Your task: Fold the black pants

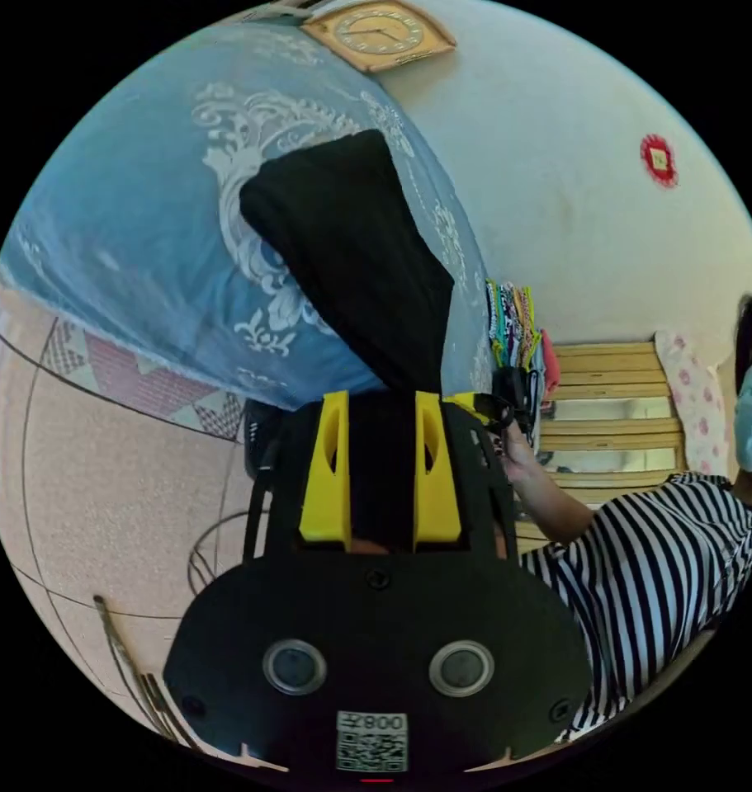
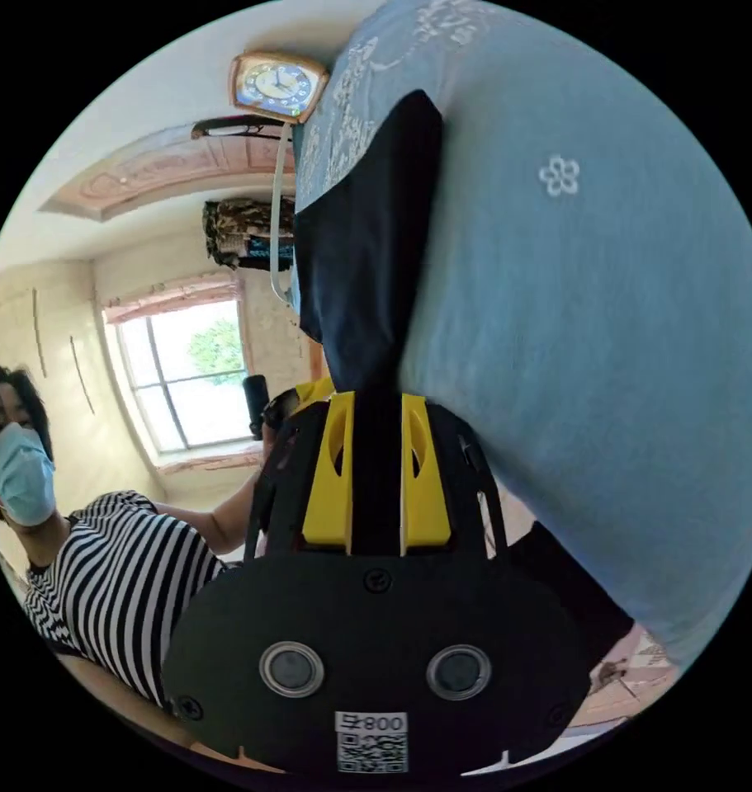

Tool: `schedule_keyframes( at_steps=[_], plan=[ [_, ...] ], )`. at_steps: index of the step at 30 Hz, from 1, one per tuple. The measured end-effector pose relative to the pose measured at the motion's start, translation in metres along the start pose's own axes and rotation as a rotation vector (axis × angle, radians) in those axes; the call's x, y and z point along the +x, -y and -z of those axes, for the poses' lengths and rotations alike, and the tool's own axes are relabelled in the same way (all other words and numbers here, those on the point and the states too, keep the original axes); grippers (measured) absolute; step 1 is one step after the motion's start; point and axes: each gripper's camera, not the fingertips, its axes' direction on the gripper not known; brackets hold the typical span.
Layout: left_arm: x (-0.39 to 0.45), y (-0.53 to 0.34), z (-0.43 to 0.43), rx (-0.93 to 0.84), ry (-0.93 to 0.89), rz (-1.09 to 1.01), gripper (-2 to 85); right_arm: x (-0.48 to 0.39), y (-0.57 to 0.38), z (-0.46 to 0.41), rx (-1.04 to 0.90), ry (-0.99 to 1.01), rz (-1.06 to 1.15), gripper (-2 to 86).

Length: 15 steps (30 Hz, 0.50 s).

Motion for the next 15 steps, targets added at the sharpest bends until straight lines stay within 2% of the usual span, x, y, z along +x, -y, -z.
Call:
schedule_keyframes(
  at_steps=[5,10,15],
  plan=[
    [-0.036,0.005,-0.023,-0.019,-0.242,0.096,14.0,0.009,0.002,0.001,-0.008,0.091,-0.014,4.4],
    [-0.054,0.012,-0.043,-0.042,-0.371,0.133,14.5,0.003,-0.008,0.019,0.0,0.17,-0.007,2.6],
    [-0.071,0.015,-0.059,-0.033,-0.547,0.189,8.4,-0.007,-0.02,0.038,0.011,0.191,0.022,2.7]
  ],
)
